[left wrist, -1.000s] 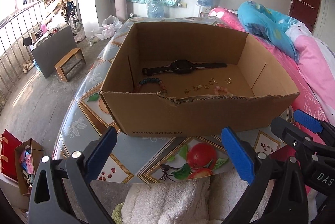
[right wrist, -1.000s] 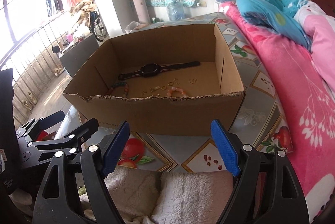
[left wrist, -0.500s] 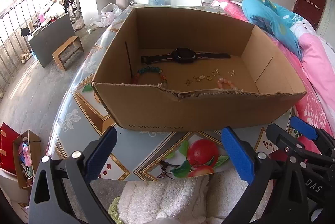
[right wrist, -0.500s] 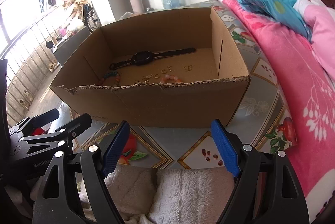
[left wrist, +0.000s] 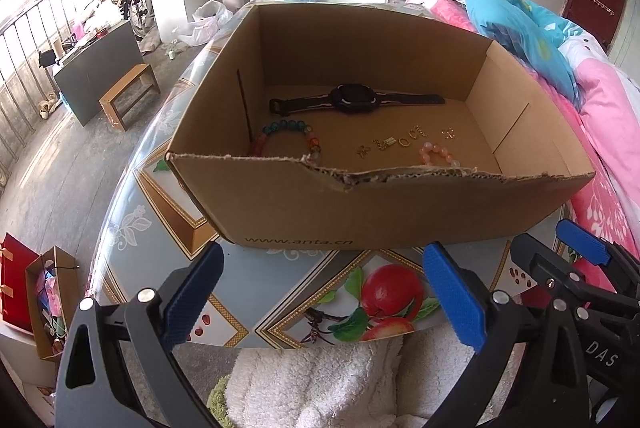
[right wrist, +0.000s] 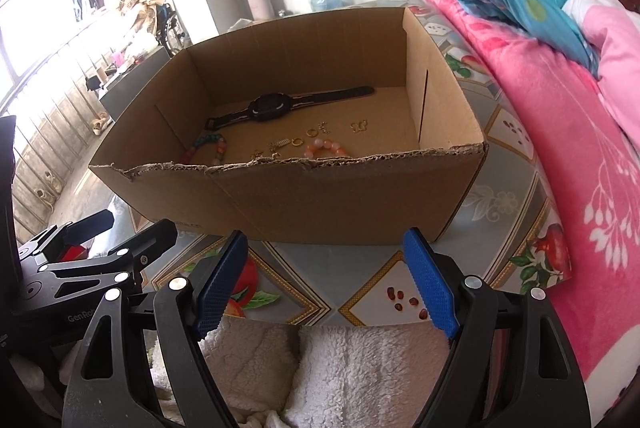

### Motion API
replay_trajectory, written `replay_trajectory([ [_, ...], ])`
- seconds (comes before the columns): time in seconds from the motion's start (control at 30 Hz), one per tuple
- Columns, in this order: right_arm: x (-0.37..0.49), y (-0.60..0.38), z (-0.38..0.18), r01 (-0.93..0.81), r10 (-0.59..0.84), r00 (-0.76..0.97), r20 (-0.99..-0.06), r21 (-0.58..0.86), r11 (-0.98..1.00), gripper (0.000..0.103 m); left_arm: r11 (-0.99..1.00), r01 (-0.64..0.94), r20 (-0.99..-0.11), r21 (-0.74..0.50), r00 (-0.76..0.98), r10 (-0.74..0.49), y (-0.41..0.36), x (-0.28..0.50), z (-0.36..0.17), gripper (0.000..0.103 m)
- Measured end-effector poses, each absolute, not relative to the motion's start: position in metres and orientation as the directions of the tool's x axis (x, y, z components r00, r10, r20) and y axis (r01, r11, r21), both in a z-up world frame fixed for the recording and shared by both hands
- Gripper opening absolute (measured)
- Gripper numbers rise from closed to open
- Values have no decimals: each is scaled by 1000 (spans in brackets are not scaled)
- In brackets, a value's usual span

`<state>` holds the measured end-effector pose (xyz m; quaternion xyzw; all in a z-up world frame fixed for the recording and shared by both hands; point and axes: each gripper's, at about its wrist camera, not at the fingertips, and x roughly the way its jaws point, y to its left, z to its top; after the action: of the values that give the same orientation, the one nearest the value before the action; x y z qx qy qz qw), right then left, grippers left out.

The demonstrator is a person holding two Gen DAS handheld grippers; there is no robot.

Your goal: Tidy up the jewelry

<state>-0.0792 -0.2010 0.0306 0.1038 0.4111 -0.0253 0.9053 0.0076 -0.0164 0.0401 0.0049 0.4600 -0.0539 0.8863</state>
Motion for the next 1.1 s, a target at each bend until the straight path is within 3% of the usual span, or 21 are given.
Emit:
replay_trajectory([
  [1.1,-80,-198,32,128,40,664,-747,165,978,76,994,100,-818,-42,567,-92,-17,7,38,98],
])
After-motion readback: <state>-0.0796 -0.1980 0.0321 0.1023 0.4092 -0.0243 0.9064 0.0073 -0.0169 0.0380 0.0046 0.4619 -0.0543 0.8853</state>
